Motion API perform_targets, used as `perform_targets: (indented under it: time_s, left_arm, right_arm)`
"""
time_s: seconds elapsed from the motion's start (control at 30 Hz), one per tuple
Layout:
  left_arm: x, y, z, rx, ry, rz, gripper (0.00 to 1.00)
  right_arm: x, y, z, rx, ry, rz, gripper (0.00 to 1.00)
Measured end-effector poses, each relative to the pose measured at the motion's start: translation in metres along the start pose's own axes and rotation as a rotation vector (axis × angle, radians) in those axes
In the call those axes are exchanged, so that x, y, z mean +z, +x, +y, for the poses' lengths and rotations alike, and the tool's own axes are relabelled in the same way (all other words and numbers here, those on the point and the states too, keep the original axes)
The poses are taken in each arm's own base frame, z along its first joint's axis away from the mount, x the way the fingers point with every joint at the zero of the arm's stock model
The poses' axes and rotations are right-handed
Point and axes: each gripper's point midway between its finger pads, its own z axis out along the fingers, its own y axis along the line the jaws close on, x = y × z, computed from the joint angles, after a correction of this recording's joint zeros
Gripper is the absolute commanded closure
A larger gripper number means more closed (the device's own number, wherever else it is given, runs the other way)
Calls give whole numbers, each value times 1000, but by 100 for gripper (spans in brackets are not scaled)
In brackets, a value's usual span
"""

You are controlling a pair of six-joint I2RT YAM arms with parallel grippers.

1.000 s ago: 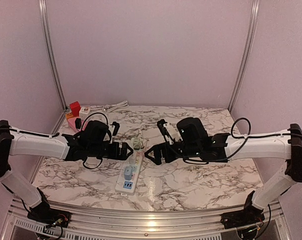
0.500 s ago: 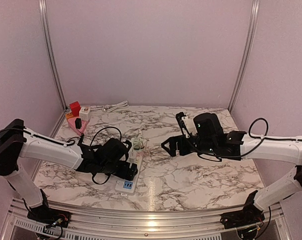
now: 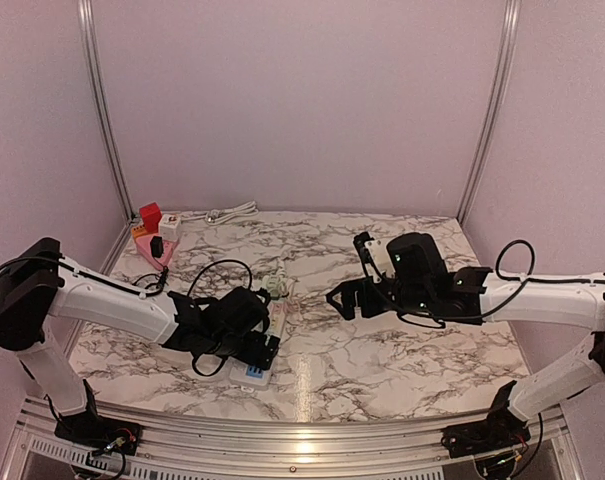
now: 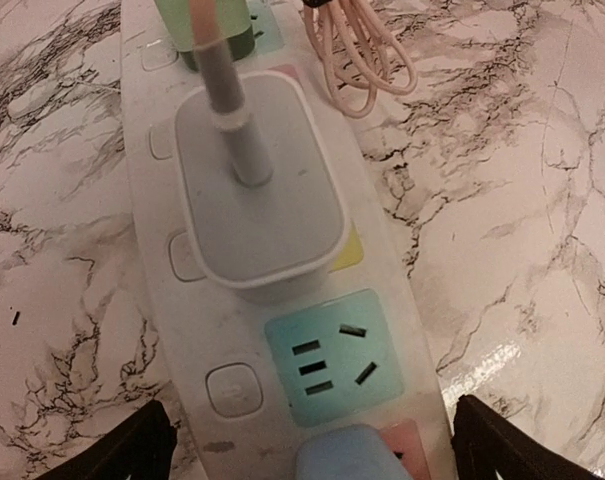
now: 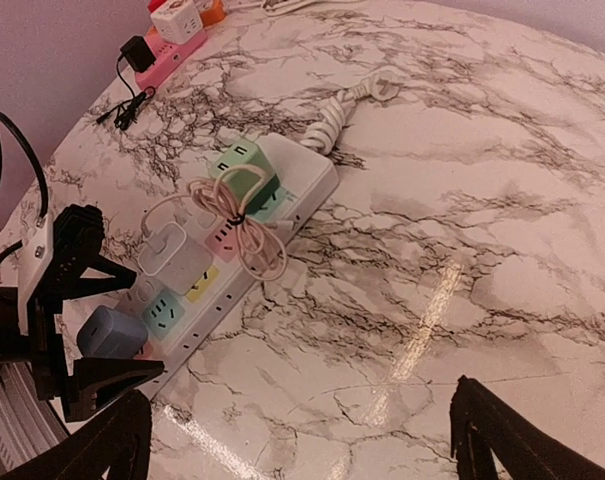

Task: Insert the plug
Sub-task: Move the socket to the corner of the board.

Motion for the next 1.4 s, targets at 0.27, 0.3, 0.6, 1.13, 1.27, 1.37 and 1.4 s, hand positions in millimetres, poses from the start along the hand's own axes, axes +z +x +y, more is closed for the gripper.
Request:
perform_targets:
  time_s: [0.27,0.3,0.6,1.13,1.27,1.37,1.4]
  left_arm:
    - [5,5,-2,9,-15,10,13]
    - [5,4,-1,7,-20,7,16]
    - [6,-6,11,44,-69,-7,22]
    - [36,-54,81,-51,-145,1,22]
    - [44,-66,94,-61,-154,5,21]
    - [49,-75,105,-63,-168,9,21]
    - [50,-77,109,-63,-173,10,21]
  right_arm:
    - [2,8,-5,0,12,13,1]
    - [2,9,-5,0,14,15,2]
    - [2,11,-7,0,19,16,2]
    - [0,20,-14,-1,38,22,1]
    - [-3,21,-15,0,40,15,1]
    - [-5,22,-16,0,41,10,1]
    - [-6,23,-17,0,42,9,2]
